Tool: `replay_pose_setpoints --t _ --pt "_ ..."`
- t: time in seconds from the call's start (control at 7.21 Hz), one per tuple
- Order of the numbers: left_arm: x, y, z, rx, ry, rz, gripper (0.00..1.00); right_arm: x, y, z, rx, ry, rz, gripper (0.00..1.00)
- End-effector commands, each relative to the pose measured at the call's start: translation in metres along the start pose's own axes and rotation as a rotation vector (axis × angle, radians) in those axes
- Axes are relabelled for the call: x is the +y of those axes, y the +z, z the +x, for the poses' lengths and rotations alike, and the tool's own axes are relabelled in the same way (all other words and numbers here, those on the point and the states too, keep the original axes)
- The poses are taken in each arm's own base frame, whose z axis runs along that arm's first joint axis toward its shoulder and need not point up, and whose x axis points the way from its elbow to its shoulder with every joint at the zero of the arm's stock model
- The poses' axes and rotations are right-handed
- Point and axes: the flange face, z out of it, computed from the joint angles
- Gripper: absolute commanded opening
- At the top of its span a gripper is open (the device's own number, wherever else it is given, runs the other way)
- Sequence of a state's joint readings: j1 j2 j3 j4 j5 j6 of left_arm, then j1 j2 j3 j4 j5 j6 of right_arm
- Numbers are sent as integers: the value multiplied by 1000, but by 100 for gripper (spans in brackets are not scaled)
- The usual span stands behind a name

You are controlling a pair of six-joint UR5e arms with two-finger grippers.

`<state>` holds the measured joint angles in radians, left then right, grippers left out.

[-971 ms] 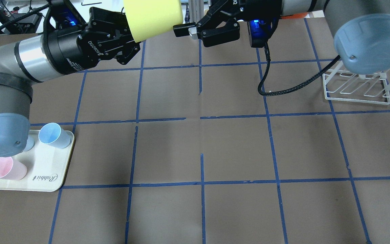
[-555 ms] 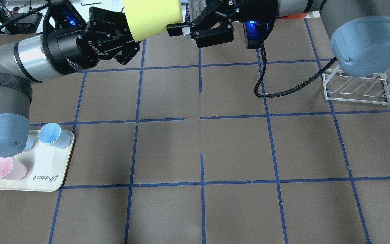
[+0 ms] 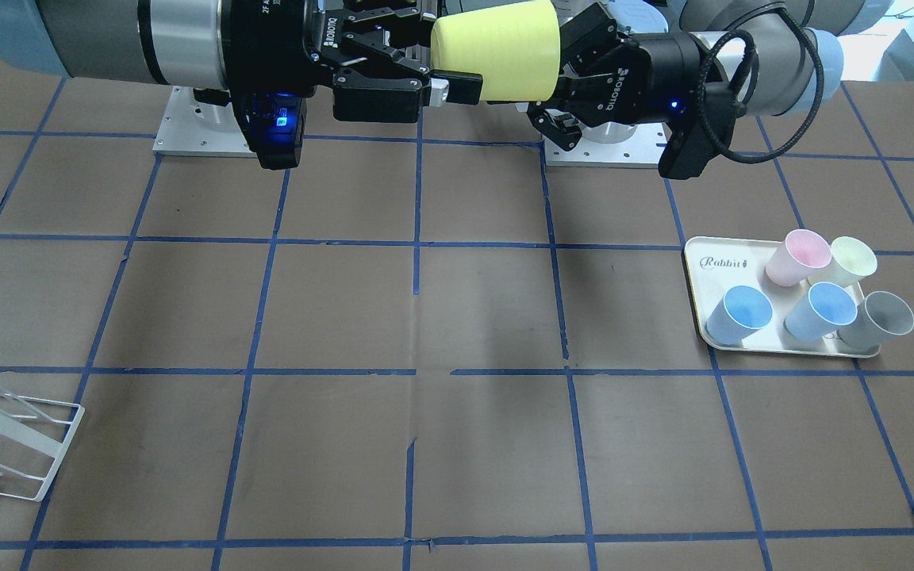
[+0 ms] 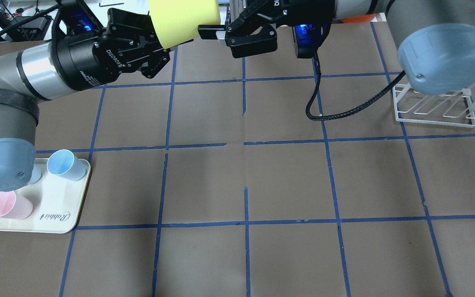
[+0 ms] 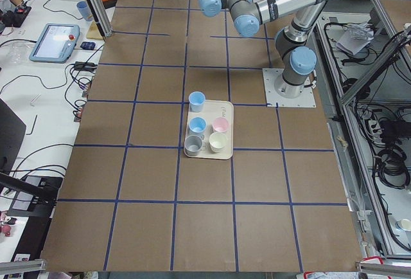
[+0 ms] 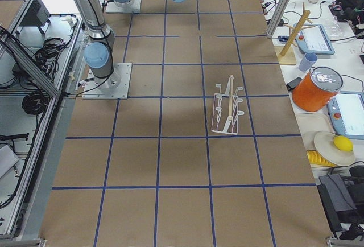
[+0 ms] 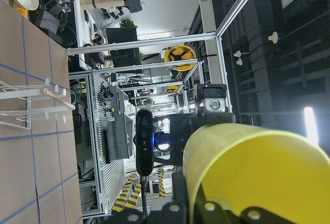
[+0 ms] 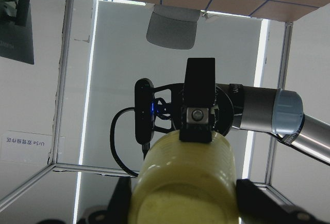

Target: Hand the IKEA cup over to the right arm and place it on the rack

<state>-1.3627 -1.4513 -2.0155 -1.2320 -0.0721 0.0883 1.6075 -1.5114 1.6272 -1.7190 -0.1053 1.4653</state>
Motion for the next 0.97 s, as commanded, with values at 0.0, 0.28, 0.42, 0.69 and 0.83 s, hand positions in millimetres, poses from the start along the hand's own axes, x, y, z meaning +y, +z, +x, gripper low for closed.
replay_pose_setpoints --t 0.0,0.28,0.42,0.69,0.83 --pt "1 0 0 0 -11 -1 100 0 -1 -1 -2 0 -4 0" --pt "1 0 0 0 -13 -1 100 -2 -4 -2 -9 2 -1 0" --pt "1 0 1 0 -11 -1 100 -3 -7 -3 -13 3 1 0" --pt "2 1 2 -1 -10 -1 100 -6 -12 -6 -23 7 13 0" --pt "2 1 2 -1 -11 -1 100 -5 -16 -7 -31 12 9 0"
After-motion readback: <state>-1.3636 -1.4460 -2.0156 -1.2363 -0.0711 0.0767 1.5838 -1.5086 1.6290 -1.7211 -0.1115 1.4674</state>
